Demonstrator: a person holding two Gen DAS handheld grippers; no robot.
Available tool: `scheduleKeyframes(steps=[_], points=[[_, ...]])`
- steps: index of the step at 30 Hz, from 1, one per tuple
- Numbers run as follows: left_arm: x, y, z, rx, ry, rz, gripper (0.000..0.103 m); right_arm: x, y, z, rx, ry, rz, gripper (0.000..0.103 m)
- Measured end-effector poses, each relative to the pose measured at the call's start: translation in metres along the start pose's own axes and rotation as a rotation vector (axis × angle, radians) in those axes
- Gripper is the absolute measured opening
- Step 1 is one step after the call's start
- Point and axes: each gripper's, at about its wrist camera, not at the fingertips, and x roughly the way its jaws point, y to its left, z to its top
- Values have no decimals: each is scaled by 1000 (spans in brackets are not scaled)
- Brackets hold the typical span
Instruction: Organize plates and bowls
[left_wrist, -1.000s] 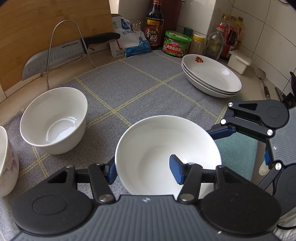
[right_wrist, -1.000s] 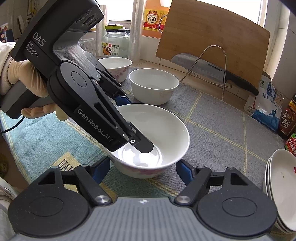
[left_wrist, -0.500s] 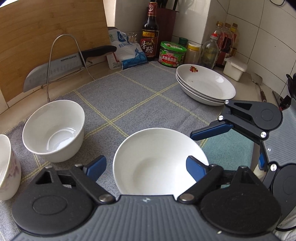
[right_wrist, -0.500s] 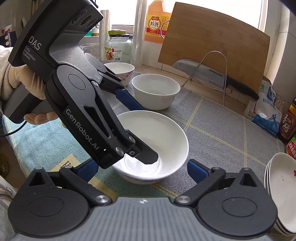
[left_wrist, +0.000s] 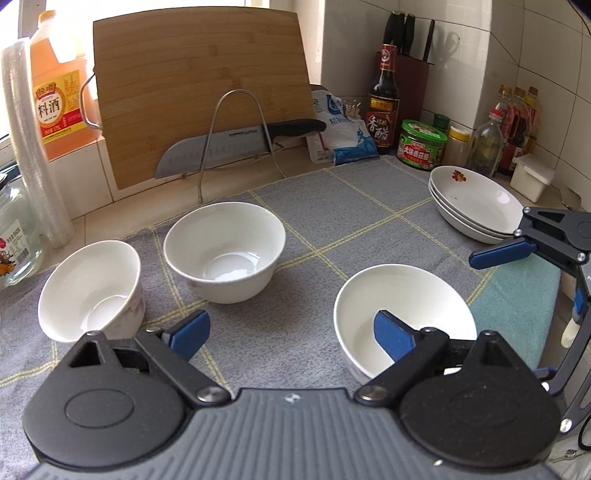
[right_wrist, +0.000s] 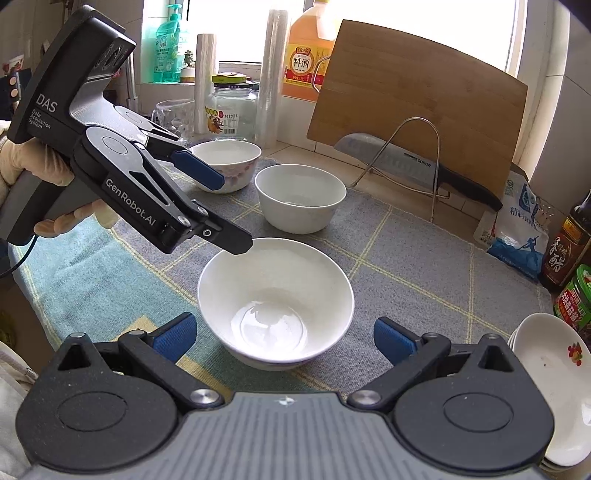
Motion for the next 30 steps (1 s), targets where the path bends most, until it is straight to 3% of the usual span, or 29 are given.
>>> scheduleKeyframes(steps=[8,22,30], points=[[7,16,-4,-26,-30,150,95,0,-16,20,15,-13,29,103],[44,20,4,-28,-68,179,95,38,-59,62,20,17,85,103],[62,16,10,-11,-59,181,95,77,-79,90,15,54,166,102]])
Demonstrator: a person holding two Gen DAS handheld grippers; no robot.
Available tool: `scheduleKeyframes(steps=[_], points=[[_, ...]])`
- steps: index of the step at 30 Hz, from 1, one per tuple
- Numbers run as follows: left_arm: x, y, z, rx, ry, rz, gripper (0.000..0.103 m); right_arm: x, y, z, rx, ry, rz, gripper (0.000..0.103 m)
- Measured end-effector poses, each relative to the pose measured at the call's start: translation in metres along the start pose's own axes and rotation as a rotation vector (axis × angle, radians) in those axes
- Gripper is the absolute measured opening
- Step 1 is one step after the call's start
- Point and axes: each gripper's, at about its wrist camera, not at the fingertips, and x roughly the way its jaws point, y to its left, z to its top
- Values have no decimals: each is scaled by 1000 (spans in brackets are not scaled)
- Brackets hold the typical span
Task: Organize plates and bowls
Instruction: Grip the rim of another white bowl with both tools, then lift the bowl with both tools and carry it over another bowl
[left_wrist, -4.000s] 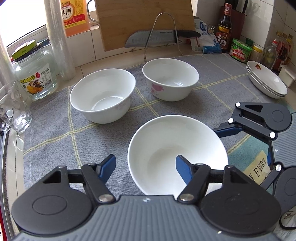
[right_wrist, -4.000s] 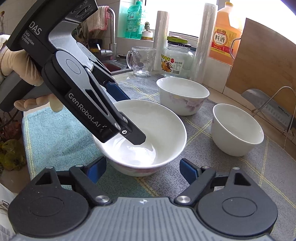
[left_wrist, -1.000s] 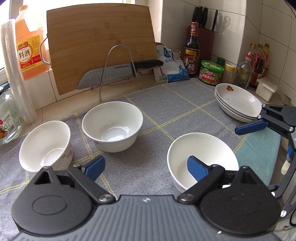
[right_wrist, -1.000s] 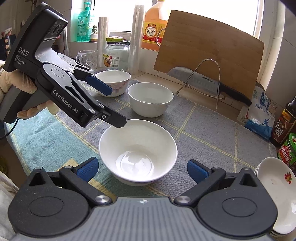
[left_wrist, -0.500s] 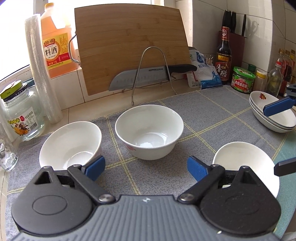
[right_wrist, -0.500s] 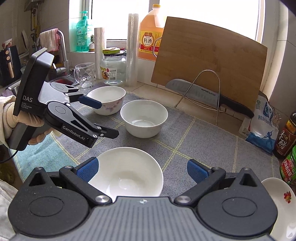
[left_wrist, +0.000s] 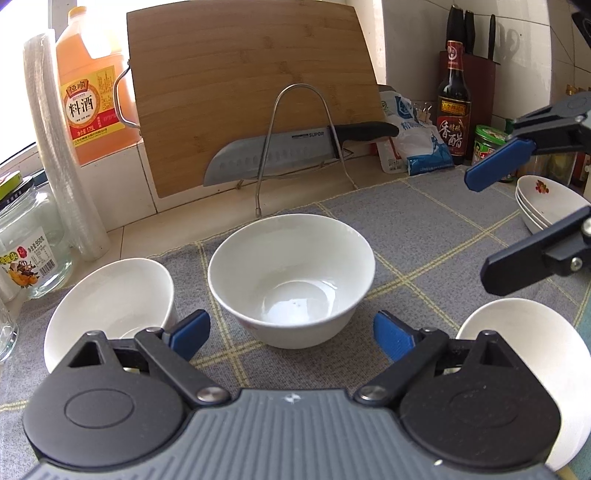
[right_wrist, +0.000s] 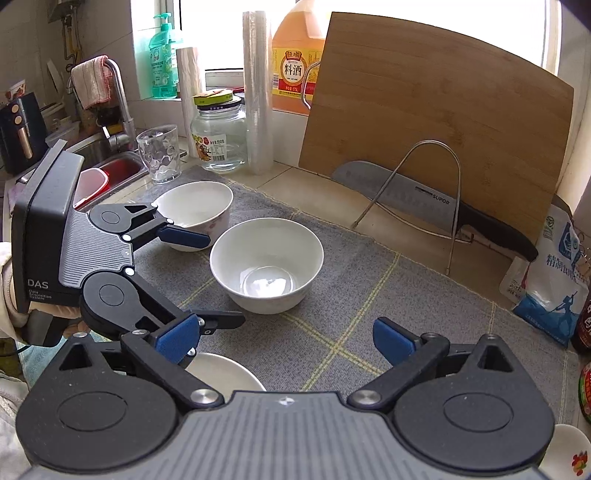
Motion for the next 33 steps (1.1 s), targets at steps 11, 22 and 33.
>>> scheduleKeyframes(steps=[11,22,33], points=[[11,1,4,-10,4,7,93,60,-19,36,2,74,126,89],[15,6,5,-25,3,-10,88,104,-26,50,24,124,174,79],[14,7,7,-31,6,-21,88,108,-27,51,43,127,196,75]])
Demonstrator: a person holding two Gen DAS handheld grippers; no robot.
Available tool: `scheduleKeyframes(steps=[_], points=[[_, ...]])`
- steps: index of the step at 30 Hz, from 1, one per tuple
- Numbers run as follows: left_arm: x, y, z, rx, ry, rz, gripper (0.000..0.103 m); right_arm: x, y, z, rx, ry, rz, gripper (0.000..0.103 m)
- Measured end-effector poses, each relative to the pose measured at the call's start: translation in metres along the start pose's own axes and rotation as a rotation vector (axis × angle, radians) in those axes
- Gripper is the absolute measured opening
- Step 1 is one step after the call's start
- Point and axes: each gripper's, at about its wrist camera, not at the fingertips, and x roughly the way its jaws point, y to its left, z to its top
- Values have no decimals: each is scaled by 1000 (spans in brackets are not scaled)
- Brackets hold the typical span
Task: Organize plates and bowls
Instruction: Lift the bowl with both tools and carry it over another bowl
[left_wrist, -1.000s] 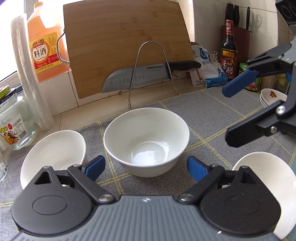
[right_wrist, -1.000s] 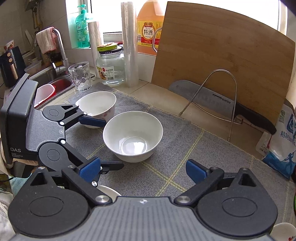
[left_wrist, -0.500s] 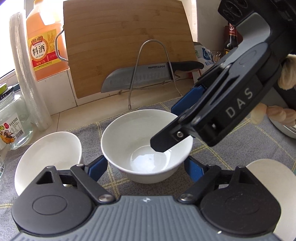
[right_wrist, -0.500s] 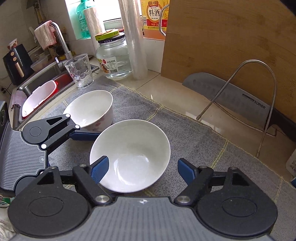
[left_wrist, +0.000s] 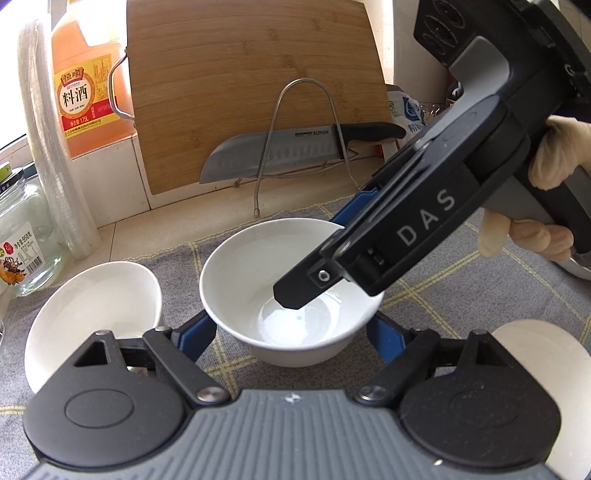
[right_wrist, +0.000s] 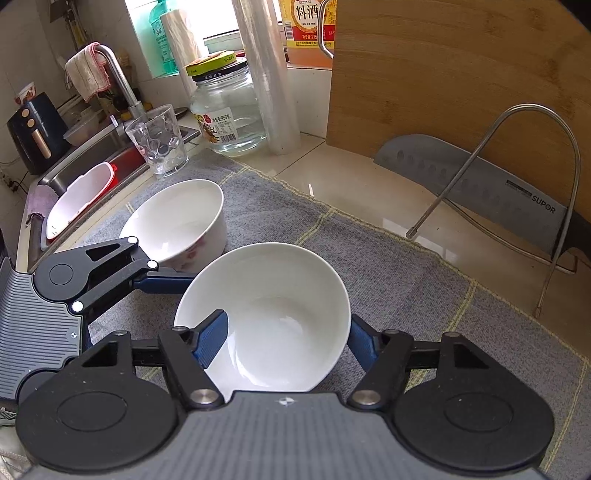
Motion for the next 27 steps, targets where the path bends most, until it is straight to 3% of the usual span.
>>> scheduleKeyframes(steps=[10,27], points=[[-6,-3,4,16,-1,-1,88,-7,3,0,12,-8,-5,75],[-53,-24,14,53,-29,-11,88,-64,31,-13,8,-91,-16,75]])
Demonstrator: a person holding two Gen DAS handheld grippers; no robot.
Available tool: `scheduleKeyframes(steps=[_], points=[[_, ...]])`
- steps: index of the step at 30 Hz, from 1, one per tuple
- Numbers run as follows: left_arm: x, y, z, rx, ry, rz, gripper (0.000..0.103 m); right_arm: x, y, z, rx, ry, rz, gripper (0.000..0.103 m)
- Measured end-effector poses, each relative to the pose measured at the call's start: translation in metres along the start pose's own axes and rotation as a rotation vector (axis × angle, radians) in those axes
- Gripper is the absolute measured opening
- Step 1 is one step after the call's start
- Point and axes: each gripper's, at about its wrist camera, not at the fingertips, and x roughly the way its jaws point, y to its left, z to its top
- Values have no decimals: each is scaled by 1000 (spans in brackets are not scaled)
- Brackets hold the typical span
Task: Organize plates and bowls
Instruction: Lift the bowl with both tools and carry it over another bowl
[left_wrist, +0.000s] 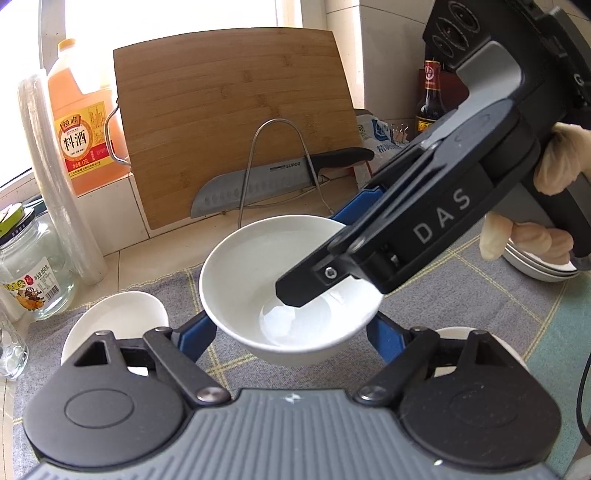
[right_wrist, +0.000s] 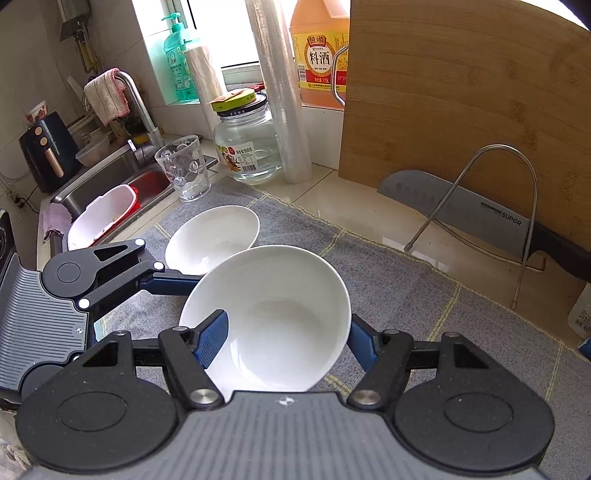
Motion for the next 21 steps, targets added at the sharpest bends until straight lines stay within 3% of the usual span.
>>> scheduleKeyframes(steps=[21], points=[[-53,-48,-14,18,-12,-53,88,-59,33,-51,7,-24,-23,75]])
